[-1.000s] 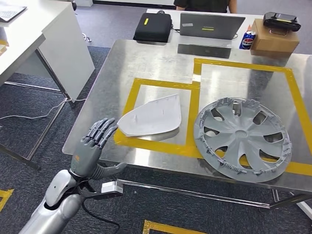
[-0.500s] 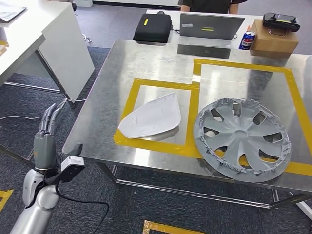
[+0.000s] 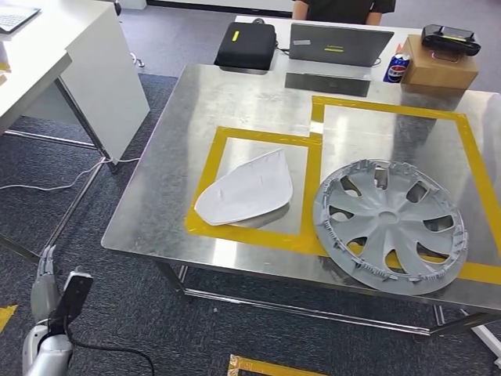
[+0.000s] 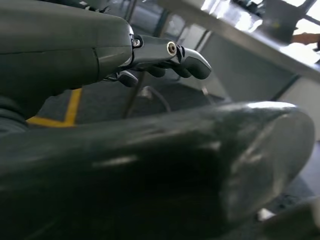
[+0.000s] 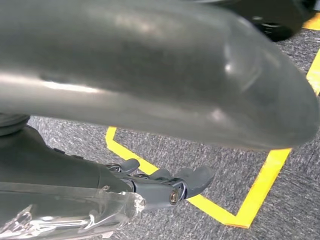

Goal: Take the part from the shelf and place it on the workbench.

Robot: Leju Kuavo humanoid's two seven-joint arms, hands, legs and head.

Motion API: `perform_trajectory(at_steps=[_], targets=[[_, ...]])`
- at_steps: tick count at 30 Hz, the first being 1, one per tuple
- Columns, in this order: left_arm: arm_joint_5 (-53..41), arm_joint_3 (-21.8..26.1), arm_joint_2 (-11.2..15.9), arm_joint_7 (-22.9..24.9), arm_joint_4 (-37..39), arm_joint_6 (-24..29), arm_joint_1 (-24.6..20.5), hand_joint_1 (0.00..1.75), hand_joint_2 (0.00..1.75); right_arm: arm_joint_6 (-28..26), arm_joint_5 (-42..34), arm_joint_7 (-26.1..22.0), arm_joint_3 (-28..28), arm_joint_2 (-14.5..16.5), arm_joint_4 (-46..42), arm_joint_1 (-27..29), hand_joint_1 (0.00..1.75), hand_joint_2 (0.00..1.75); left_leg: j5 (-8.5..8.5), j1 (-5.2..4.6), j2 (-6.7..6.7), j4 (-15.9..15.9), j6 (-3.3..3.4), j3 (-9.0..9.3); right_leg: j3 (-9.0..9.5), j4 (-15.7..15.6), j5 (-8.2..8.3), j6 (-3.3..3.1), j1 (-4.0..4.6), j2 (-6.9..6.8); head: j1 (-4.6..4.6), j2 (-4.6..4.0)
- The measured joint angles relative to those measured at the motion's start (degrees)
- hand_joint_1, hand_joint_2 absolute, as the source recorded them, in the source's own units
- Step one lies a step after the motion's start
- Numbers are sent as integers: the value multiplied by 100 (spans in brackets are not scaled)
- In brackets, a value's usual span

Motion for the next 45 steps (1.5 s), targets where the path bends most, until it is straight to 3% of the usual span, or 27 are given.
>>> perform_trajectory(at_steps=[1, 2, 5, 7, 10, 11, 13, 15, 16, 17, 18, 21, 22, 25, 26, 27, 30, 31, 32, 33, 35, 37, 38, 40, 41, 42, 45], targets=[[114, 141, -8, -8, 249, -32, 3, 0, 0, 1, 1, -1, -2, 0, 0, 6, 0, 0, 3, 7, 8, 1, -5, -4, -48, 164, -40, 15, -6, -4, -1, 0], [264, 308, -17, -14, 480, -104, 8, 0, 0, 2, 3, -2, -5, 0, 0, 13, 0, 0, 7, 17, 10, 4, -15, -7, 23, 90, 43, 26, -12, -6, -1, 0], [596, 832, -41, 83, 1025, -307, 61, 0, 0, 5, 7, -5, -21, 2, 0, 12, 0, 0, 29, 48, 8, 16, -90, -15, 715, -1046, 507, 42, -30, 0, 0, 0], [597, 1095, -53, 236, 1325, -343, 121, 0, 0, 9, 8, -11, -29, 9, 0, 4, 0, 0, 58, 45, -1, 30, -158, -21, 953, -1469, 599, -9, -23, 26, -8, 0], [488, 1311, -110, 435, 1675, -347, 221, 0, 0, 15, 7, -13, -42, 16, 1, 10, 0, 0, 72, 58, -13, 54, -261, -49, 893, -1488, 636, -158, -12, 36, -20, 0], [417, 1346, -135, 510, 1768, -343, 246, 0, 0, 18, 7, -13, -46, 17, 1, 11, 0, 0, -28, 66, -14, 124, -295, -88, 872, -1493, 669, -210, -16, 29, -30, 0], [171, 1372, -200, 722, 1929, -311, 265, 0, 0, 28, 7, -7, -51, 17, 0, 9, 0, 0, -485, 79, -13, 614, -350, -283, 803, -1498, 757, -282, -27, 11, -57, 0], [-85, 1360, -280, 919, 2057, -265, 270, 0, 0, 32, 7, 4, -55, 17, 0, 17, 0, 0, -967, 88, -12, 1384, -383, -527, 686, -1493, 846, -296, -27, 0, -79, 0], [-170, 1353, -324, 987, 2111, -254, 273, 0, 0, 33, 7, 8, -57, 17, 0, 21, 0, 0, -1063, 93, -11, 1633, -392, -567, 627, -1490, 889, -289, -27, -4, -79, 0], [-217, 1348, -363, 1036, 2153, -253, 275, 0, 0, 34, 7, 9, -60, 18, 0, 24, 0, 0, -1044, 101, -11, 1687, -395, -507, 572, -1488, 929, -276, -28, -5, -80, 0], [-249, 1344, -397, 1079, 2186, -258, 275, 0, 0, 36, 5, 9, -62, 20, 0, 26, 0, 0, -932, 112, -11, 1520, -396, -334, 522, -1487, 967, -256, -33, -4, -79, 0], [-382, 1320, -504, 1332, 2257, -370, 238, 0, 0, 101, -49, -31, -84, 25, -1, 23, 0, 0, -629, 141, -30, 394, -394, 495, 411, -1465, 1071, -155, -35, 4, -91, 0], [-474, 1295, -553, 1489, 2286, -427, 224, 0, 0, 148, -90, -58, -103, 26, -2, 20, 0, 0, -616, 140, -45, 145, -377, 647, 388, -1457, 1110, -114, -30, 4, -95, 0], [-765, 1177, -720, 1957, 2375, -554, 239, 0, 0, 285, -244, -91, -203, 26, -2, 33, 0, 0, -568, 105, -61, 12, -245, 626, 344, -1478, 1219, 0, -54, 2, -104, 0], [-815, 1147, -784, 2066, 2399, -609, 253, 0, 0, 317, -297, -78, -243, 27, -2, 45, 0, 0, -525, 100, -52, 11, -186, 587, 307, -1440, 1160, 27, -68, -1, -103, 0], [-843, 1125, -850, 2156, 2419, -677, 263, 0, 0, 344, -351, -62, -286, 32, -2, 57, 0, 0, -475, 100, -43, 6, -128, 537, 240, -1295, 995, 51, -73, -4, -101, 0], [-994, 1037, -1007, 2434, 2464, -861, 280, 0, 0, 351, -521, -139, -433, 52, -2, 49, 0, 0, -318, 70, -26, 6, -35, 350, -57, -253, 192, 78, -63, -10, -91, 0], [-1075, 991, -1048, 2512, 2475, -880, 288, 0, 0, 313, -560, -205, -475, 56, -2, 39, 0, 0, -266, 50, -19, 8, -24, 283, -94, 47, 59, 71, -56, -10, -92, 0], [-1153, 944, -1089, 2570, 2485, -882, 297, 0, 0, 266, -585, -268, -511, 59, -2, 30, 0, 0, -215, 31, -11, 10, -16, 220, -45, 170, 53, 55, -43, -10, -94, 0], [-1214, 899, -1127, 2610, 2492, -873, 306, 0, 0, 222, -595, -312, -538, 62, -2, 24, 0, 0, -166, 14, -6, 11, -13, 162, 115, 72, 157, 26, -24, -10, -93, 0], [-1272, 823, -1189, 2649, 2503, -856, 314, 0, 0, 178, -602, -352, -580, 68, -4, 8, 0, 0, -73, -14, -6, 14, -19, 72, 718, -684, 408, -69, 31, -12, -95, 0], [-1281, 765, -1228, 2663, 2509, -842, 315, 0, 0, 158, -604, -372, -608, 75, -9, -22, 0, 0, 17, -36, -5, 20, -50, 21, 1248, -1478, 453, -140, 75, -15, -100, 0], [-1283, 742, -1243, 2665, 2511, -839, 313, 0, 0, 151, -605, -379, -614, 80, -12, -35, 0, 0, 61, -36, 1, 23, -77, 9, 1350, -1670, 423, -159, 91, -15, -95, 0], [-1287, 709, -1259, 2666, 2517, -837, 315, 0, 0, 145, -607, -385, -623, 93, -13, -37, 0, 0, 128, -24, 7, 21, -139, -10, 1310, -1720, 482, -194, 97, -15, -79, 0], [-1287, 699, -1266, 2666, 2519, -837, 322, 0, 0, 144, -608, -386, -631, 97, -13, -35, 0, 0, 73, -17, 5, 52, -179, -39, 1273, -1728, 532, -230, 90, -24, -73, 0], [-1287, 691, -1269, 2668, 2521, -837, 332, 0, 0, 144, -607, -386, -639, 99, -14, -33, 0, 0, -91, -11, 1, 159, -218, -95, 1220, -1741, 595, -269, 77, -32, -84, 0], [-1305, 660, -1269, 2719, 2523, -864, 342, 0, 0, 140, -564, -381, -654, 104, -15, -32, 0, 0, -935, 31, -4, 1075, -326, -405, 999, -1743, 800, -324, 60, -48, -131, 0]])
